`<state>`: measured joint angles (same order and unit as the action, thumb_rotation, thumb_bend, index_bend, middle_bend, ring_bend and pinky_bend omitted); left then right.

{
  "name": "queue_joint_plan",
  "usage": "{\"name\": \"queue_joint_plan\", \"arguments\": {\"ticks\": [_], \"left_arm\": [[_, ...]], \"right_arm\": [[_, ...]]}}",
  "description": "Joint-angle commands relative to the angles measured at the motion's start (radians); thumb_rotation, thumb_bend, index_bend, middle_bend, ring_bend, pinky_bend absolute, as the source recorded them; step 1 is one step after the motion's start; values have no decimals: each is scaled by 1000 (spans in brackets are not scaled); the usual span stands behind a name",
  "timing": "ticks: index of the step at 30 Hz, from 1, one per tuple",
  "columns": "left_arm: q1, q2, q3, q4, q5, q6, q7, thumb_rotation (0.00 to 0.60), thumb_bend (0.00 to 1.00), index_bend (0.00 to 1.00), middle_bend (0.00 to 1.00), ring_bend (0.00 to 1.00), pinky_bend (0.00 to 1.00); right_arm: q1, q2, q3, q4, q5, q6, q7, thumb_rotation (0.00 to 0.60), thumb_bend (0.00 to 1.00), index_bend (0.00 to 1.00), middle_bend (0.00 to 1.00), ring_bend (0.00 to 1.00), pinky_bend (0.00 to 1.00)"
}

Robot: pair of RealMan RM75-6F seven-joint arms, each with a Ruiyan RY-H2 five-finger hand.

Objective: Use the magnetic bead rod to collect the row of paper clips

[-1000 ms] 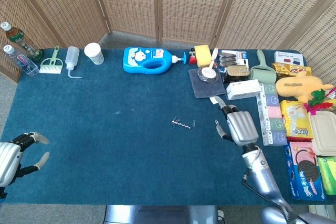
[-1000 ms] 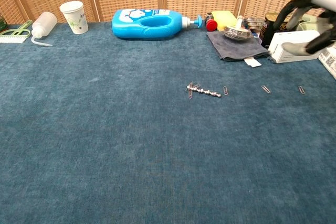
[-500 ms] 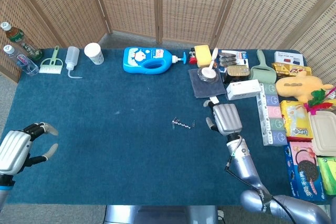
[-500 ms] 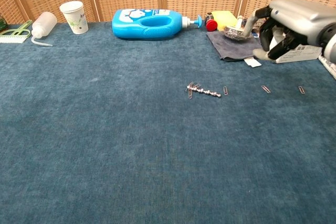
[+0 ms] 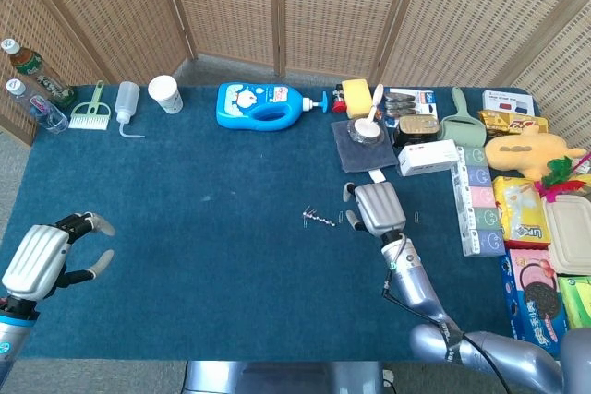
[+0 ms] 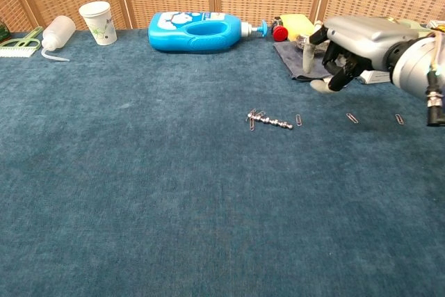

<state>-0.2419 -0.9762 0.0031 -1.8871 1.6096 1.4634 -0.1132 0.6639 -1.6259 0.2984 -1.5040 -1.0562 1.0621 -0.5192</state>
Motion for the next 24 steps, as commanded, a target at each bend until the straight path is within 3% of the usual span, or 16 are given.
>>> {"name": "queue_joint_plan", "arguments": {"ticks": [1,12,24], "left_arm": [[-1,-4,-3,1,-2,-6,4,577,302,434,450,453,768],[-3,-20,-10,1,3,-24,21,574,302,433,450,453,768],[-5,-22,-16,0,10,-38,30,576,302,420,450,448,768]], "right_arm": [[13,-12,-1,6,25,-2,-20,600,369,503,933,981,1000],[35,-41,-24,5,116,-1,-81,600,369,527,936,988,1000],[65,-89,-42,21,159,57,-156,595,367,464,914,980,1000]]}}
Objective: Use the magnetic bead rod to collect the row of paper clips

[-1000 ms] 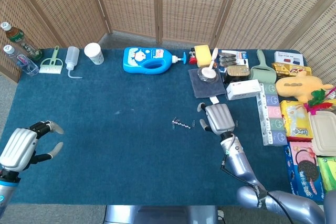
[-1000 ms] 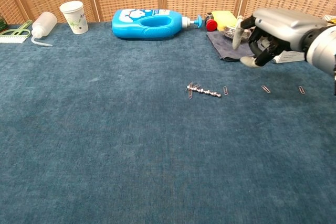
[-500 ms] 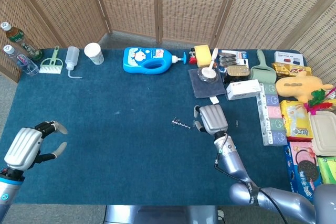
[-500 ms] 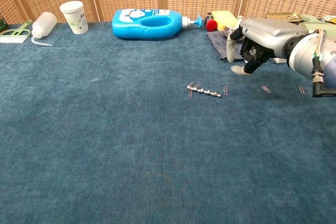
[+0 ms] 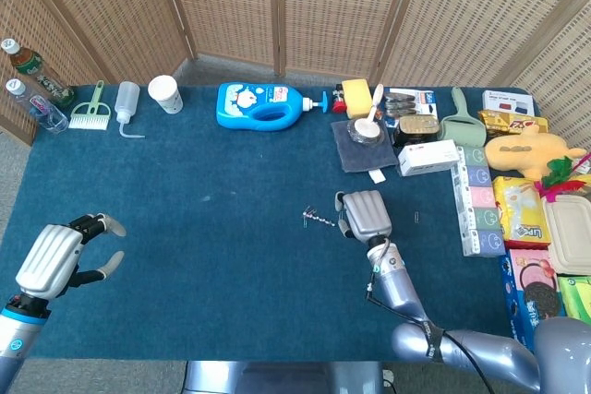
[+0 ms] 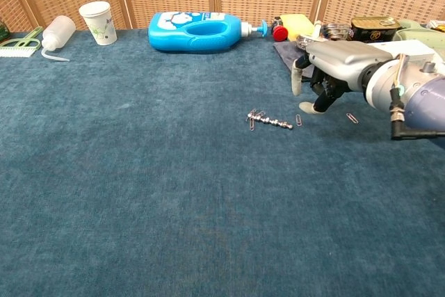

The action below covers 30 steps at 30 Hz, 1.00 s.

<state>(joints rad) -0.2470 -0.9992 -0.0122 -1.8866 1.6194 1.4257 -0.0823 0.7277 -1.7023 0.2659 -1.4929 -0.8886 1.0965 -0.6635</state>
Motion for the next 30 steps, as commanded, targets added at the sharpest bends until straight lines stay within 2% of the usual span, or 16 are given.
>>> {"name": "queue_joint_plan", "arguments": {"ticks": [1,7,16,30], "left_arm": [[1,2,0,-1,1,-1,-2,575,302,418,450,447,768],[1,2,0,-1,5,-6,-10,572,302,410,450,446,768],[8,1,4,7,14,-1,-20,566,302,405,450,444,768],[27,10,9,16,26,20,-46,568,302,402,450,442,768]], "right_arm": [[1,-16,-12,11,-13,29,-13,591,367,459,911,978,1000],[-13,-42,-33,16,-56,85,-7,576,367,451,905,972,1000],[-15,-71,-46,32,-53,83,-14,557,367,454,905,971,1000],[27,-143,-33,121,-16,45,-76,600,367,455,905,971,1000]]}}
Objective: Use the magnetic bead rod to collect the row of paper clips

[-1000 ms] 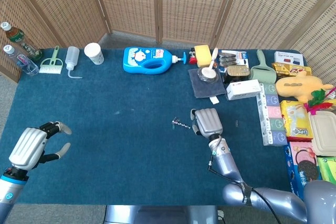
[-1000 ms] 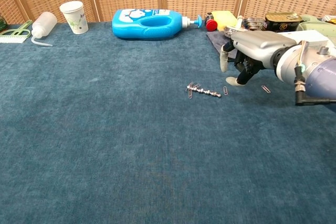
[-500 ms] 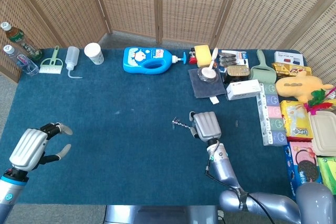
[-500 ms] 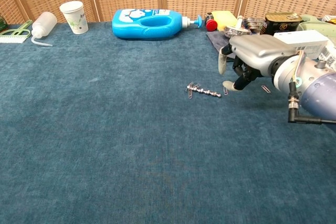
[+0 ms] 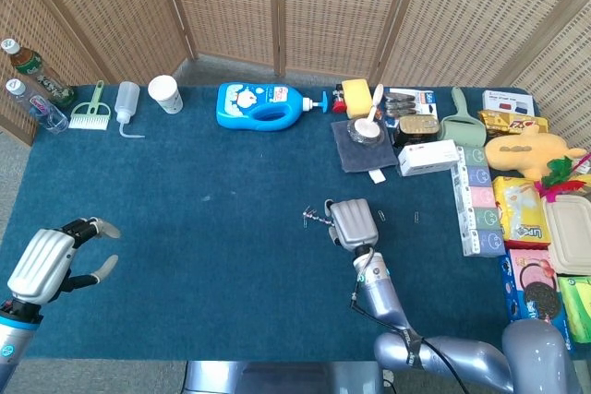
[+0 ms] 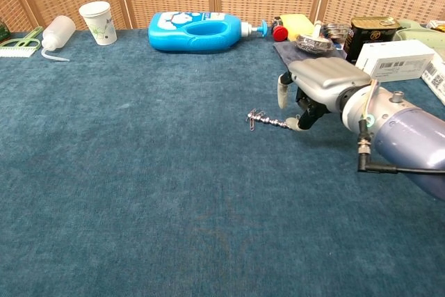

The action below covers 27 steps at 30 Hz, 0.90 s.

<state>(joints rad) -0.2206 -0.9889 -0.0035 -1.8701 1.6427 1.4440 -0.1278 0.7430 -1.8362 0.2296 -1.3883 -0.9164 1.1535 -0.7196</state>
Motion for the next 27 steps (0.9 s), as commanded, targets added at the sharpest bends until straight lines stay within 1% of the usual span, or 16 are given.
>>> {"name": "queue_joint_plan", "arguments": {"ticks": [1,10,27], "left_arm": [[2,1,0,-1,3,2,-1,566,302,401,450,442,768],[5,-1,-1,0,6,3,-8,569,302,399,450,441,768],[7,-2,-5,13,0,-1,-24,569,302,396,448,440,768]], "right_arm": [[15,-10,5,20,15,-14,-27,600,367,455,905,971,1000],[46,-19,4,36,39,-41,-90,600,367,454,905,971,1000],[66,-42,9,103,53,-69,-90,600,367,449,905,971,1000]]}}
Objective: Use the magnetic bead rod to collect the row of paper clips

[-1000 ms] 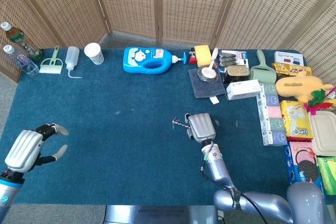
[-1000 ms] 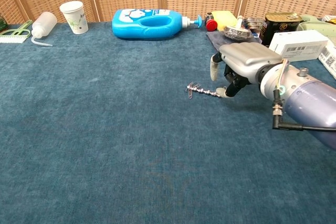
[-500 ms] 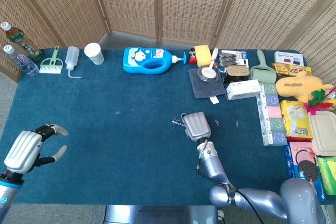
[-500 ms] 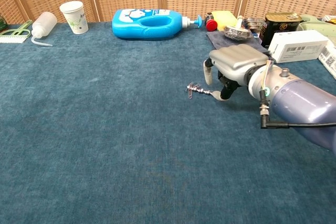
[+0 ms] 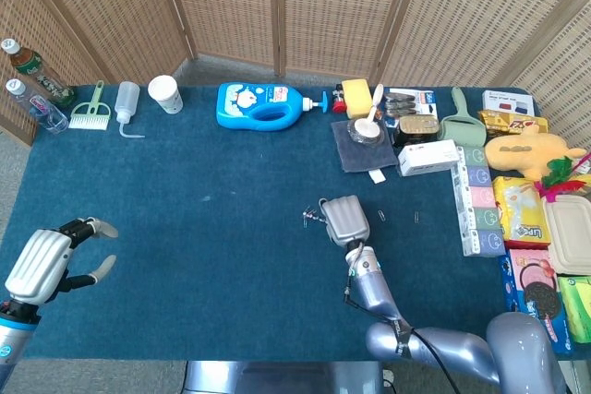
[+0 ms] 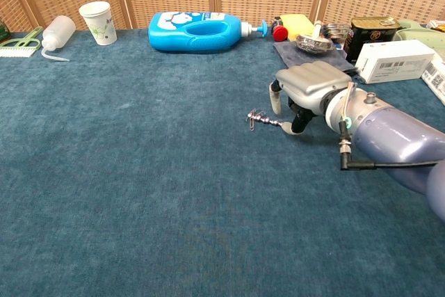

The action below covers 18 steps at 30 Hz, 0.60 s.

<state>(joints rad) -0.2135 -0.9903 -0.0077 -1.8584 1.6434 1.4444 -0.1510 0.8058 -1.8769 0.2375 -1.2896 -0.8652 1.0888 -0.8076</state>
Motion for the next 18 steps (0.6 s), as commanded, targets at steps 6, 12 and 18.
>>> {"name": "queue_joint_plan", "arguments": {"ticks": [6,12,18], "left_arm": [[-1,-2,-2,3,0,-1,-3,567,302,395,448,440,768],[-3,-4,-5,6,-3,-6,-7,566,302,395,448,440,768],[-4,-3,-6,7,2,-4,-8,568,302,394,448,439,768]], "right_arm": [[13,-3,6,15,11,-15,-7,600,367,446,904,971,1000],[7,-3,5,-12,7,6,-6,600,367,443,903,971,1000],[8,-9,-1,-2,14,3,-12,600,367,442,902,971,1000]]}}
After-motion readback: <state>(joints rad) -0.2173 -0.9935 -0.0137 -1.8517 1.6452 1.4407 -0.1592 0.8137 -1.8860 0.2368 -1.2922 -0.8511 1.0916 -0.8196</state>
